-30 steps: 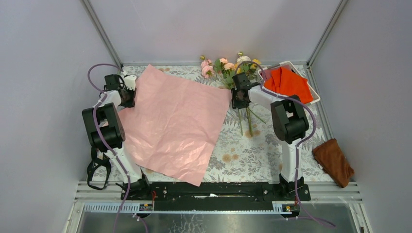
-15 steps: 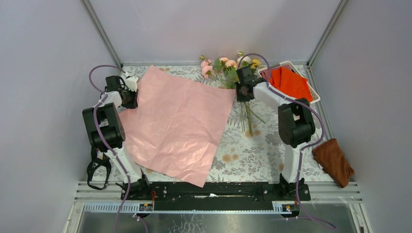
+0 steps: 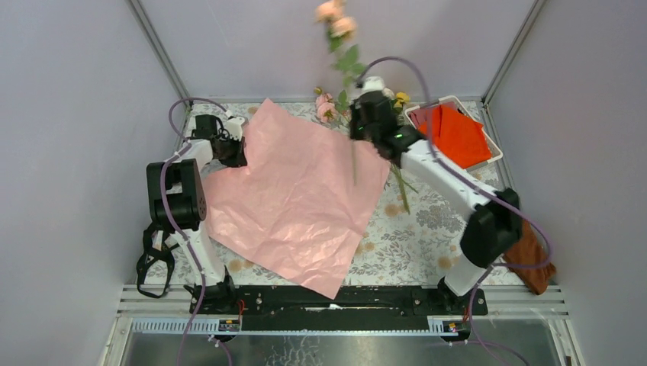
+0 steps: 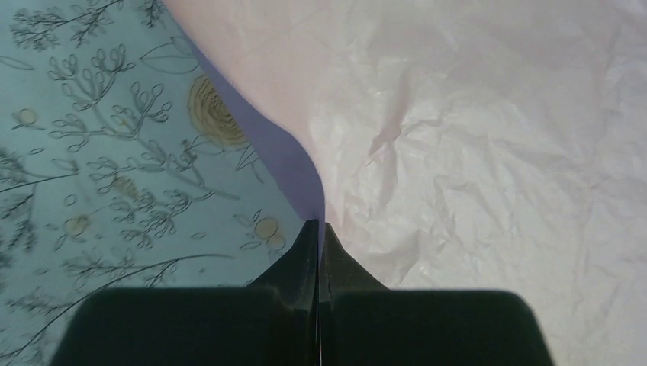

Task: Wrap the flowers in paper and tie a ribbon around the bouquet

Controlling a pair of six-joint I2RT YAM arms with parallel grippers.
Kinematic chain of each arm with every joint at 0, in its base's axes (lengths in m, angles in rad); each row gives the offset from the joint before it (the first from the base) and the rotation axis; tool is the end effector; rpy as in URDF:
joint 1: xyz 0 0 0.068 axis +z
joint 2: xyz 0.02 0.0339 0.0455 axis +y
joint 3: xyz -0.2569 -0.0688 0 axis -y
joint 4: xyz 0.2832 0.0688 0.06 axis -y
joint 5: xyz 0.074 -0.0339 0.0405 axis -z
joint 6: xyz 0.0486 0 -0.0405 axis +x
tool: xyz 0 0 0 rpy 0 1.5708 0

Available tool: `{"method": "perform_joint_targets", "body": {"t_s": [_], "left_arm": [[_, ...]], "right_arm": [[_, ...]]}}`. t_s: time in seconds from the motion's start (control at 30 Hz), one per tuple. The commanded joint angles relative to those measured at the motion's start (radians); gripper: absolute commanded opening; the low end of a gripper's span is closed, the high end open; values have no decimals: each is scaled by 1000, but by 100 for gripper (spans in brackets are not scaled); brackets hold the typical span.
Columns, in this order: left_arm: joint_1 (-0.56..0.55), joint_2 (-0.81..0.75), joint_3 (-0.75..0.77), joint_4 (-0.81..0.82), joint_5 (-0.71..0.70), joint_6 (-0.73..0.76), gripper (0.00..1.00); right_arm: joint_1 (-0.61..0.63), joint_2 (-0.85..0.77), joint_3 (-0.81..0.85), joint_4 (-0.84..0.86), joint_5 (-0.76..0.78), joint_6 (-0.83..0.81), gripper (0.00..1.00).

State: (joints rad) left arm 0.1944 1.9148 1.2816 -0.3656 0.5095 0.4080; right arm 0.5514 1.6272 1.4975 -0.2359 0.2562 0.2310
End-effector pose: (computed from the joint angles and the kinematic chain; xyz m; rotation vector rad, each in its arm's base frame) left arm 0.4299 0.0605 0.1382 0.4432 2.3918 -0.3916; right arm 0.3779 0.2180 0.3496 -0.1388 1.9287 0.2759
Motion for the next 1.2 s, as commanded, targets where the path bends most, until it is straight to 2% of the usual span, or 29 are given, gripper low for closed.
{"method": "perform_joint_targets", "body": {"t_s": [0.0,0.13,0.3,0.33,0.4,0.47,0.5,0.57,0.67,0.77,0.83,0.93,1.17], "left_arm": [[4,36,50,37,66,-123,0],[3,46,43,38,45,-110,0],[4,55,31,39,28,-95,0],[4,53,29,41,23,-93,0],[4,52,27,45,10,-87,0],[4,52,28,47,-4,-79,0],[4,52,28,47,-12,-75,0],[4,50,28,47,-16,-65,0],[4,53,26,48,-24,-53,0],[3,57,22,49,-32,-43,0],[3,54,17,48,-36,-36,0],[4,43,8,45,-50,-19,0],[3,7,-31,34,-56,15,0]], "right_arm": [[155,190,15,115,-169,129,0],[245,346,76,200,-246,232,0],[274,506,181,178,-348,294,0],[274,522,197,154,-355,283,8],[274,537,236,72,-348,235,33],[268,511,260,-28,-276,159,53],[257,477,248,-62,-221,128,59],[197,383,170,-74,-173,99,65],[51,256,31,-58,-174,88,62],[-73,217,-15,-126,-56,44,49],[-147,220,-26,-137,-31,12,42],[-237,268,21,-145,-93,-27,43],[-304,476,239,-211,-93,-81,45]]}}
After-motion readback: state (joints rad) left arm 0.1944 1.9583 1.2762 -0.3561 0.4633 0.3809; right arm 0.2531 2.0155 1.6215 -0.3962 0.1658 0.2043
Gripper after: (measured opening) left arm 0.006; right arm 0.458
